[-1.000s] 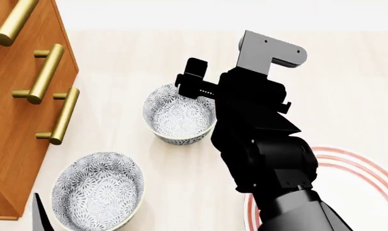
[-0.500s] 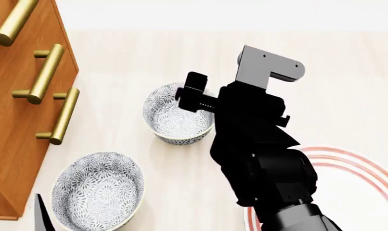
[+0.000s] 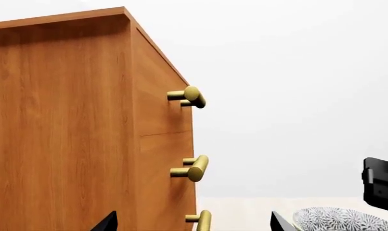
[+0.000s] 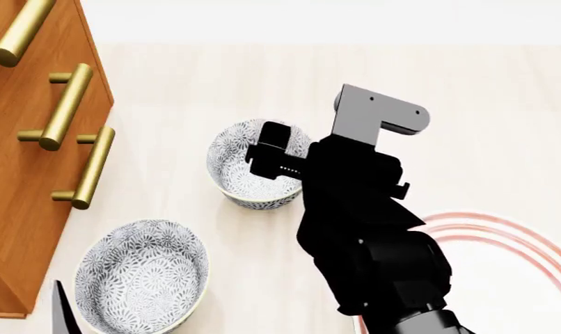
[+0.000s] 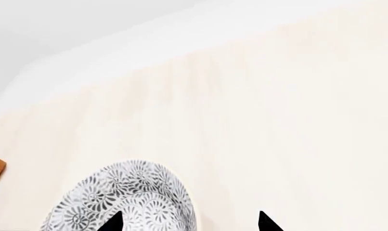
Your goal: Pick up the bowl and put it in the front on the plate.
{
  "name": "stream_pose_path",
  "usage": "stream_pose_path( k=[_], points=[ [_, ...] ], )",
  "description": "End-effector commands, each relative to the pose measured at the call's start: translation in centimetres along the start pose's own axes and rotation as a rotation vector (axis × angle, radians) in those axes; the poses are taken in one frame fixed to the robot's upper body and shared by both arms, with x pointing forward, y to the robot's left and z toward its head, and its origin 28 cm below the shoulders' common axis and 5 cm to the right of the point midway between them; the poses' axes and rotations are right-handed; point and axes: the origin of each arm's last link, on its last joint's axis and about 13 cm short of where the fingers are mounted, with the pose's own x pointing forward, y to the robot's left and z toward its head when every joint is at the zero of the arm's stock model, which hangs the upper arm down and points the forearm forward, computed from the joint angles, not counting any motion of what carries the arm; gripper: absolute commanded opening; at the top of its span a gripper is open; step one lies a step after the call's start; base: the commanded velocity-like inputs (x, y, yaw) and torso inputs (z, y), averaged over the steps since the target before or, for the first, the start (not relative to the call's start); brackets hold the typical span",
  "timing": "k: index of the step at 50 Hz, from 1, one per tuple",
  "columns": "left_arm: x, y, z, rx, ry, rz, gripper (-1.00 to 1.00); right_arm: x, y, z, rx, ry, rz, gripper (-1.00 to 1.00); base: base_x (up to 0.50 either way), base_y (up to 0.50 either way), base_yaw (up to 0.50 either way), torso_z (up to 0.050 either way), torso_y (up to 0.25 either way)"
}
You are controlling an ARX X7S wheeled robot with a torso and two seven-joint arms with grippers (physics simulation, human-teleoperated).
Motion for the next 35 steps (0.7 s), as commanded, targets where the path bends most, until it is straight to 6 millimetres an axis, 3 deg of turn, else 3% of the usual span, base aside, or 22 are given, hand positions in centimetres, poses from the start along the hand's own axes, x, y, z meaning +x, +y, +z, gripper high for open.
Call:
stream_pose_path(
  k=[1, 35],
  points=[
    [0.04, -0.06, -0.02, 0.005, -0.003, -0.005, 1.00, -0.07, 0.20, -0.41, 0.007, 0.006, 0.018, 1.00, 0.00, 0.00, 0.00, 0.000, 0.000],
    [0.02, -0.11, -0.10, 0.006, 0.006, -0.015, 1.00, -0.33, 0.22, -1.40, 0.015, 0.028, 0.027, 1.00, 0.00, 0.00, 0.00, 0.000, 0.000]
  ],
)
